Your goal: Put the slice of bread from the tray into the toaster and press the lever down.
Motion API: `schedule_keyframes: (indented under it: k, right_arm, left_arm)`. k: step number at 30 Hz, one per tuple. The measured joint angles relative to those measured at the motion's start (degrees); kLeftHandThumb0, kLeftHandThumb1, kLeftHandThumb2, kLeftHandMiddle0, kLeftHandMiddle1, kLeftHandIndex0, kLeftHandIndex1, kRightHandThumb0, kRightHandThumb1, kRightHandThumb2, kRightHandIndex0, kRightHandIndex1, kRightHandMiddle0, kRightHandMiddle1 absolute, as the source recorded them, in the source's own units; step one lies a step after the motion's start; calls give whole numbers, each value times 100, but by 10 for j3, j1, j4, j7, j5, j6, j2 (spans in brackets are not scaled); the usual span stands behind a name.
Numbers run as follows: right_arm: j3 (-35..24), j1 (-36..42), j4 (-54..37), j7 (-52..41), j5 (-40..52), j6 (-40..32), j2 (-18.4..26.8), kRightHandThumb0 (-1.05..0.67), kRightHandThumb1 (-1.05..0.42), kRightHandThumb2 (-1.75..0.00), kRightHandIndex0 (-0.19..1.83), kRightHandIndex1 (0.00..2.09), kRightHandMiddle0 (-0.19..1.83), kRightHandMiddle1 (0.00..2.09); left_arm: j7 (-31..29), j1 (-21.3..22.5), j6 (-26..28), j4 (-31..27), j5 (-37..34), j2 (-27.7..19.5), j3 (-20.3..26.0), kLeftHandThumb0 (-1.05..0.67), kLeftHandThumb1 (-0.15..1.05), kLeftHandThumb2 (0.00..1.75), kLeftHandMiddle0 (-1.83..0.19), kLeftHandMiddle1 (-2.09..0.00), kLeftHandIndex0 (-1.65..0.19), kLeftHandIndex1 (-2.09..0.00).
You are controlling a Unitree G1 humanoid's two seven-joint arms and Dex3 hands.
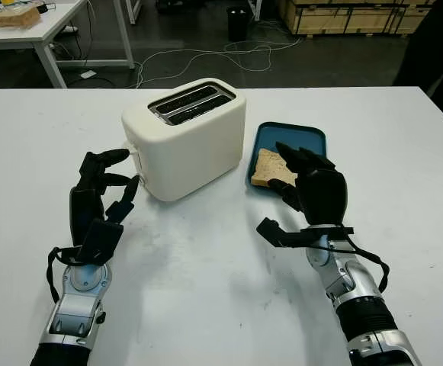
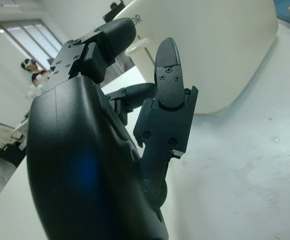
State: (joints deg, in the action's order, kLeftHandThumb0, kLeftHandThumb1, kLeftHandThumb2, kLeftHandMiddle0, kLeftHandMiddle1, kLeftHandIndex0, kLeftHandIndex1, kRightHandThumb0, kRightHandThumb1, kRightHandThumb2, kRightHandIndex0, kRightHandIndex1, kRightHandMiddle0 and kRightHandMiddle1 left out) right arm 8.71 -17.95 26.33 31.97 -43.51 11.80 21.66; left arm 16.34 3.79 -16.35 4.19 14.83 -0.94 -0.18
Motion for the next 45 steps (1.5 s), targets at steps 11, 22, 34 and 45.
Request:
schedule_keyframes:
  k: [11, 22, 34, 45]
  right_arm:
    - [5, 12, -83, -118, 6, -65, 8, -67, -86, 0, 39, 0, 42, 0]
    - [47, 3, -136, -236, -60, -178, 42, -71, -88, 0, 31, 0, 35, 0]
    - [106, -93, 54, -227, -64, -174, 45, -68, -85, 0, 29, 0, 32, 0]
    - [120, -134, 153, -164, -36, -124, 32, -50, -88, -1, 47, 10, 46, 6]
  left_arm:
    - [-2, 1, 0, 0, 0, 0, 0, -31, 92, 42, -17, -161, -21, -104]
    - [-1, 1, 0, 0, 1, 1, 0, -31, 92, 42, -17, -160, -20, -104]
    - [3, 0, 0, 0, 2, 2, 0, -32, 92, 43, -17, -159, -21, -103]
    - [4, 0, 0, 0, 2, 2, 0, -32, 92, 42, -17, -159, -21, -103]
